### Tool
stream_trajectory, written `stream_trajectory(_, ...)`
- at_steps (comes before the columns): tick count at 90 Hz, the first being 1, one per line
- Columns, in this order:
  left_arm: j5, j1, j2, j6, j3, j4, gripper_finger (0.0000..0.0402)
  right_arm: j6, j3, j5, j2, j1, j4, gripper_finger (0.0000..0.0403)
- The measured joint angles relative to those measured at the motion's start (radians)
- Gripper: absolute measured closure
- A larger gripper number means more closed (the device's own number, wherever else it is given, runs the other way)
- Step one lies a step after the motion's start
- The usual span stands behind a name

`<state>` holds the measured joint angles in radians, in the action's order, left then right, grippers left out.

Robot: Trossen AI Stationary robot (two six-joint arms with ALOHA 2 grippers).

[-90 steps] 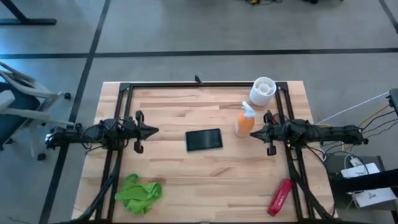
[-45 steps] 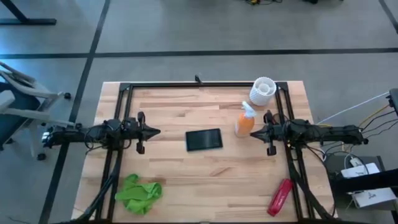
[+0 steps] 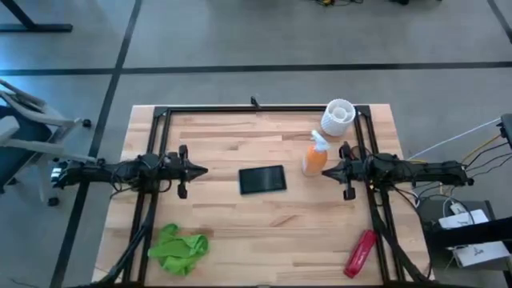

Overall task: Apply microfiber cloth
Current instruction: Return to Home Position

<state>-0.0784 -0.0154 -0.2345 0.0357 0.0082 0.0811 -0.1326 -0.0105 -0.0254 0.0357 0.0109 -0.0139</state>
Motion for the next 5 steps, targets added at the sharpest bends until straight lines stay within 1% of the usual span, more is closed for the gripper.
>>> stream_trajectory(5, 0.0, 0.0, -0.005, 0.0, 0.0, 0.0, 0.0401, -0.001, 0.0, 0.0, 0.0, 0.0, 0.0, 0.0403)
